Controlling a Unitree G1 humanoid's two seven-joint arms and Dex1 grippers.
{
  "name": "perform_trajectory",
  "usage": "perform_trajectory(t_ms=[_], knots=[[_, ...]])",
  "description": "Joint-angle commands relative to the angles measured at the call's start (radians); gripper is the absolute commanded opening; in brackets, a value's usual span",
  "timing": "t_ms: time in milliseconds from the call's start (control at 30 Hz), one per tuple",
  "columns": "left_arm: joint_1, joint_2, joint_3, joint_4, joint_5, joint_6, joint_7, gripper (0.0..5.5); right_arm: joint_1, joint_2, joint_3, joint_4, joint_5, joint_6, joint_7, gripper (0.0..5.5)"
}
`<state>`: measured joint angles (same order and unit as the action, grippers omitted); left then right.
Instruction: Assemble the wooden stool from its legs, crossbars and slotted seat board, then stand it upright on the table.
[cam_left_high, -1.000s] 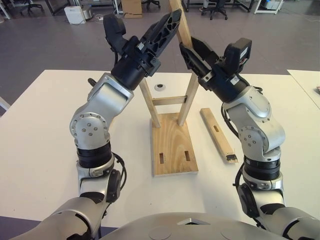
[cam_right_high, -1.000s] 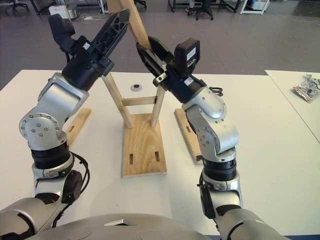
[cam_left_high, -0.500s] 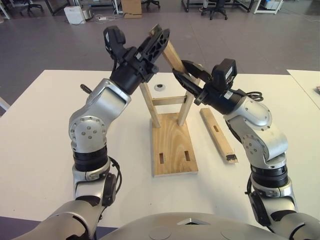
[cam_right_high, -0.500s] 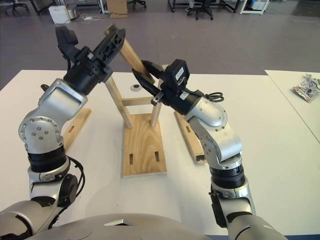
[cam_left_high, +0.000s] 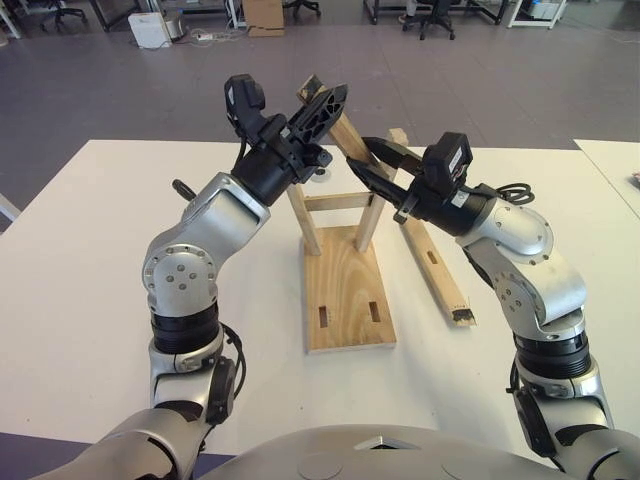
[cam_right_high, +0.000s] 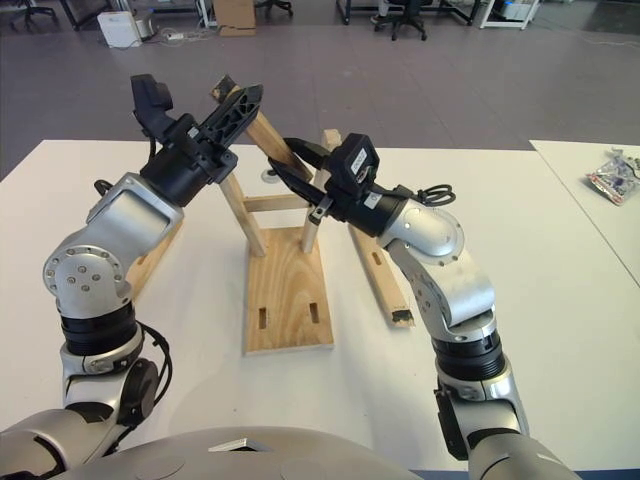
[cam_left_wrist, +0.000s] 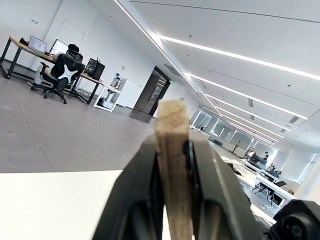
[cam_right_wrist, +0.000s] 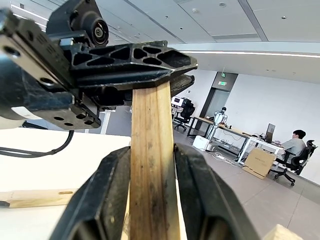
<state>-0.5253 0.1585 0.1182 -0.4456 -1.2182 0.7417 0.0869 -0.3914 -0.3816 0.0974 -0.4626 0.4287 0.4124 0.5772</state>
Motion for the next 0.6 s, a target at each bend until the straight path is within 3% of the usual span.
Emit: perform_trajectory(t_ms=[33, 233, 300, 467, 600], knots=[[0.011, 0.049, 0.044, -0.014, 0.029, 0.021, 0.105, 0.42, -0.006, 0.002, -0.032, 0.023, 0.008, 0.017, -0.018, 1.83], [0.027, 0.01, 0.094, -0.03, -0.068, 0.02, 0.331, 0.4, 0.011, 0.017, -0.033, 0.046, -0.044, -0.018, -0.067, 2.75], [-0.014, 0.029, 0.121, -0.042, -0.112, 0.007, 0.369, 0.4, 0.0, 0.035, -0.059, 0.058, -0.053, -0.025, -0.105, 2.75], [-0.219, 0.286, 0.284, 0.018, -0.151, -0.015, 0.33, 0.4, -0.025, 0.047, -0.123, 0.084, -0.072, -0.04, -0.172, 2.75], [-0.017, 0.508, 0.316, 0.099, 0.101, -0.028, 0.077, 0.4, -0.012, 0.068, -0.137, 0.083, -0.088, -0.042, -0.213, 2.75]])
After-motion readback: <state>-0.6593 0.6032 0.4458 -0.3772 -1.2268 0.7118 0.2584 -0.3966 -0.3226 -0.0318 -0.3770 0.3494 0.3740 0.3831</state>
